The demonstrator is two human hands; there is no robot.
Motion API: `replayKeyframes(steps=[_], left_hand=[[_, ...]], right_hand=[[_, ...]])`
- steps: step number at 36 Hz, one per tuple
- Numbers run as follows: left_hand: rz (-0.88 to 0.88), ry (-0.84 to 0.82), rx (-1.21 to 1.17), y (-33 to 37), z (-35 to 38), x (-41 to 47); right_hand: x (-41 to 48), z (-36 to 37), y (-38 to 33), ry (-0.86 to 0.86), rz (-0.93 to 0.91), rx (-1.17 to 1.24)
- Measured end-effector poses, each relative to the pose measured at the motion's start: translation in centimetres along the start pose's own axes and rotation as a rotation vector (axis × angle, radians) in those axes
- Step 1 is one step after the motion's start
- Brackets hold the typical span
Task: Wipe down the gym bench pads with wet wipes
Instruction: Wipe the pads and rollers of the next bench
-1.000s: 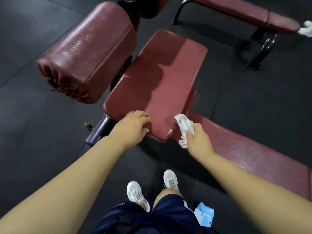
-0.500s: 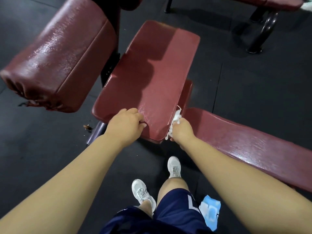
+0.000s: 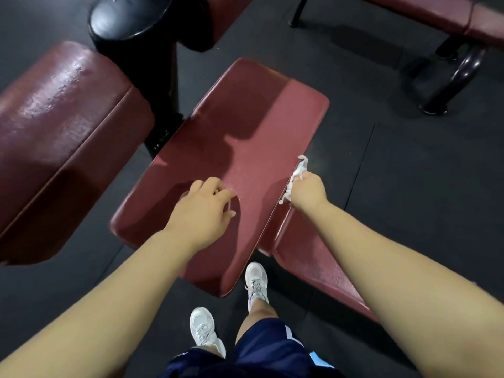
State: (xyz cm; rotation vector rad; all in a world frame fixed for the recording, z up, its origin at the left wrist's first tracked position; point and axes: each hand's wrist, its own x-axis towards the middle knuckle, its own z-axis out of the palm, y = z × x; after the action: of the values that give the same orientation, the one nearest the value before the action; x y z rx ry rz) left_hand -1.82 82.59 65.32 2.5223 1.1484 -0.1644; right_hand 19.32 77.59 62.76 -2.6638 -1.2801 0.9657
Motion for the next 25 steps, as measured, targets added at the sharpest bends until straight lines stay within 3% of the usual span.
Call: replayKeyframes(steps=[1, 3, 7, 9, 11, 13, 18, 21, 25], left_hand=[[-0.002, 0.005, -0.003, 0.3, -0.1, 0.7], [-0.002, 0.013, -0.01, 0.7, -0.3, 2.1], [-0.005, 0.028, -0.025, 1.4, -0.5, 4.3], [-0.007, 0.052, -0.03, 1.5, -0.5, 5.2], [-0.005, 0.087, -0.044, 1.4, -0.3, 5.9], [-0.006, 0.109, -0.051, 1.3, -0.2, 6.6], [-0.015, 0.132, -0.037, 1.3, -0.1, 7.8], [-0.025, 0.11, -0.047, 1.1, -0.4, 8.4], [-0.003, 0.113, -0.036, 0.5, -0.5, 8.9]], right_hand=[[0.5, -1.1, 0.1, 0.006, 0.0, 0.082], [2.1, -2.5, 0.9, 0.012, -0.007, -0.063], [6.7, -5.4, 1.0, 0.037, 0.017, -0.08], [8.4, -6.8, 0.8, 0.088, 0.093, 0.066], [10.2, -7.8, 1.4, 0.184, 0.211, 0.384], [12.0, -8.8, 1.9, 0.275, 0.208, 0.476], [15.8, -11.4, 2.1, 0.293, 0.156, 0.354], [17.7, -12.7, 1.4, 0.246, 0.151, 0.144], [19.8, -13.9, -1.1, 0.134, 0.014, 0.04]])
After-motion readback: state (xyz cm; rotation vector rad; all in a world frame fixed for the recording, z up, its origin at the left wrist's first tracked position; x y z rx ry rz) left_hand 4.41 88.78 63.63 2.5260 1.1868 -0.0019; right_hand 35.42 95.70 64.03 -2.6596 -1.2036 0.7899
